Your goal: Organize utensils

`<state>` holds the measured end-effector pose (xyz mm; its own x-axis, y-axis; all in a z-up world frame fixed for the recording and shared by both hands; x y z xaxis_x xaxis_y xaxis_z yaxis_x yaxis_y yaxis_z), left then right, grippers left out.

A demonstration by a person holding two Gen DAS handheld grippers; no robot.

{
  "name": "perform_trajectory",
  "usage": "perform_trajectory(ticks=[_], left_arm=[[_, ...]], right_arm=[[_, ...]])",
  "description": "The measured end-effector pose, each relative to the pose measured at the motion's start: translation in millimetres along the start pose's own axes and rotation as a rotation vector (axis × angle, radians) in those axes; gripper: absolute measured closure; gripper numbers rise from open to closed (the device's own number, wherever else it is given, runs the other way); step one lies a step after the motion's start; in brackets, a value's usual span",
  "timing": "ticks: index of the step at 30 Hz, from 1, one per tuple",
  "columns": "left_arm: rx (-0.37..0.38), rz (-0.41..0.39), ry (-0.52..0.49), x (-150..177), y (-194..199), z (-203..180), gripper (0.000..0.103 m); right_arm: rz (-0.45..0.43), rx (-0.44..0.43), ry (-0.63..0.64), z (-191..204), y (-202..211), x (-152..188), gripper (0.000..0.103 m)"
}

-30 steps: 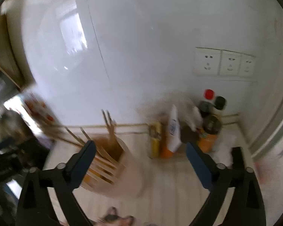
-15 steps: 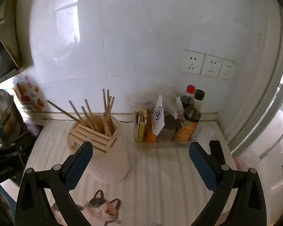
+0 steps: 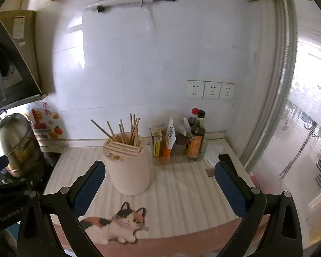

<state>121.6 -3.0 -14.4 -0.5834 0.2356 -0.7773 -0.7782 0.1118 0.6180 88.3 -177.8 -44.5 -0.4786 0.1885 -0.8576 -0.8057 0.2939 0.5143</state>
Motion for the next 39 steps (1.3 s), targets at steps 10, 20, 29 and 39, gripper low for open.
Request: perform_trajectory(ticks=[10, 20, 29, 39], left_arm=[[-0.002, 0.024, 0.003, 7, 29, 7, 0.000], [-0.039, 0.084, 0.015, -3, 26, 7, 0.000], [-0.067, 0.070, 0.022, -11, 28, 8, 0.000], [-0.082, 0.069, 0.019, -10, 32, 7, 0.000]], right_arm=[[0.001, 0.019, -0.016, -3, 53, 12, 0.000], [0.042, 0.008, 0.001, 1, 52, -2, 0.000], [0.053, 0.000, 0.031, 5, 45, -13, 0.000], [0.055, -0.002, 0.038, 4, 44, -12, 0.000]])
Point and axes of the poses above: each gripper's, at about its wrist camera, not at the fingertips, and y roughly against the way its jaws point, z to its left, x to its underside, the point moved 6 cm from there along -y, roughly the way its jaws point, and after that the axes turned 8 degrees about -y, right-handed, at the moved point
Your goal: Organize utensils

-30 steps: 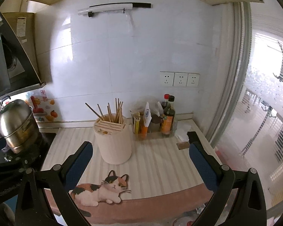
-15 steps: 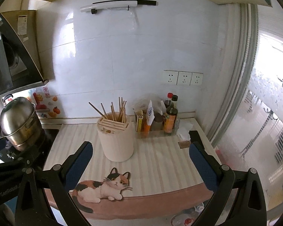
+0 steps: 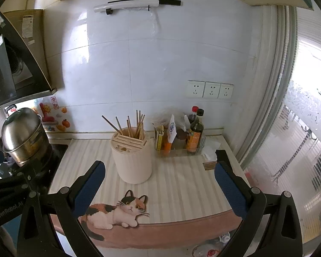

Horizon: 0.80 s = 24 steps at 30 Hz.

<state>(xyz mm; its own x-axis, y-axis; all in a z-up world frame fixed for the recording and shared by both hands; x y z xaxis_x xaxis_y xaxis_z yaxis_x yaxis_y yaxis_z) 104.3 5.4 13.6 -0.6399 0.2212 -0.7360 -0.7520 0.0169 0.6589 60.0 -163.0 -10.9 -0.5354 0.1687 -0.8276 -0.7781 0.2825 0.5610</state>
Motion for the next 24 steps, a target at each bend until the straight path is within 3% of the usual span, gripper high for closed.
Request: perform_trajectory(ticks=[24], left_arm=[[-0.003, 0.012, 0.000, 2.4, -7.6, -2.2, 0.000]], right_arm=[[0.030, 0.009, 0.019, -4.7, -4.5, 8.2, 0.000]])
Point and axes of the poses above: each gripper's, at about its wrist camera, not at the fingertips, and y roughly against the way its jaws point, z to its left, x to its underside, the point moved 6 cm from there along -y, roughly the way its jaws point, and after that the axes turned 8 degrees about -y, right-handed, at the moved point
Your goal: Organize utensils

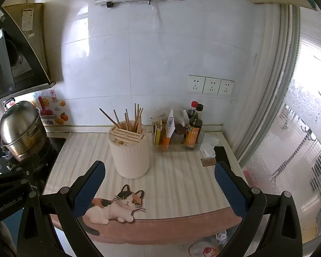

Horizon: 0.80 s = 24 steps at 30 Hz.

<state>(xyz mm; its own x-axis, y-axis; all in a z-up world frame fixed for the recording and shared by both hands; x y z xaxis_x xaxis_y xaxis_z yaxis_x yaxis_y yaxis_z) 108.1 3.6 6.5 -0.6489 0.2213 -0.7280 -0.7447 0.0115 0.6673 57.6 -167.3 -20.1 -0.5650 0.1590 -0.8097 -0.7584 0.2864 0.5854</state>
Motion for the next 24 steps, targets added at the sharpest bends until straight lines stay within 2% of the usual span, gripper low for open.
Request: perform_trajectory(ticks=[24], left_arm=[[0.001, 0.003, 0.002, -1, -3, 1, 0.000]], right_arm=[[-0.001, -0.004, 0.008, 1, -9, -3, 0.000]])
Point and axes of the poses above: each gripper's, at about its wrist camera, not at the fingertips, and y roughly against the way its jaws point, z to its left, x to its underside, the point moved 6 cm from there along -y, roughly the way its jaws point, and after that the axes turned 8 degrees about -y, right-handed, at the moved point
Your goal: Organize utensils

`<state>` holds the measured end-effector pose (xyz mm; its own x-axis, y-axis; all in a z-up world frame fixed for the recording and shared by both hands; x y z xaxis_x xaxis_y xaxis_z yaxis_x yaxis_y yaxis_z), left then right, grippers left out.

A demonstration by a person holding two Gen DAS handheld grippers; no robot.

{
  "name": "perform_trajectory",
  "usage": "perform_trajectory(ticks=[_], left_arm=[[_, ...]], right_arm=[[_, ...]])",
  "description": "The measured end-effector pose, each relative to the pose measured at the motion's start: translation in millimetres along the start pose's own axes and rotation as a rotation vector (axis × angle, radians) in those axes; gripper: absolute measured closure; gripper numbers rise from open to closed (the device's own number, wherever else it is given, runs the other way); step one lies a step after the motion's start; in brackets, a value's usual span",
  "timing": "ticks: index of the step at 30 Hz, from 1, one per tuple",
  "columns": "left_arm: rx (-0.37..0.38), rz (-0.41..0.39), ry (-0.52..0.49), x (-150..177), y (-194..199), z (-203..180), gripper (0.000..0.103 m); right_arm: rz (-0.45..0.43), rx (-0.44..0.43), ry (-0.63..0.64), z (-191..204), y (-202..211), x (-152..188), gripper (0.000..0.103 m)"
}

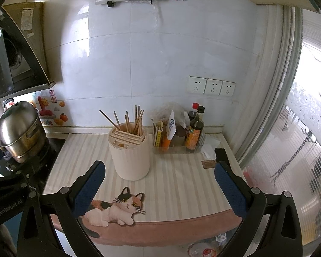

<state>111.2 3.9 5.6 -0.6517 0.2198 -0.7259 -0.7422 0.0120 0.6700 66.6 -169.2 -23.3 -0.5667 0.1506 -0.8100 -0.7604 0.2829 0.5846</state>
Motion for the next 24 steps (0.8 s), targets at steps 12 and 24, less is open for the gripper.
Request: perform_trajectory(ticks=[12, 24], left_arm=[[-0.003, -0.004, 0.003, -4, -9, 1, 0.000], [0.002, -0.019, 0.007, -11, -5, -2, 0.000]], right_arm=[[0.001, -0.001, 0.000, 1, -1, 0, 0.000], [0.001, -0.003, 0.002, 0, -1, -1, 0.000]])
Point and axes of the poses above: each gripper's, at about its wrist camera, not at the fingertips, and y roughly against the way its jaws point, z to its left, x to its underside, the point moved 6 cm from there along -y, roughly the way its jaws point, and after that the axes turned 8 degrees about -y, right-handed, at the moved point
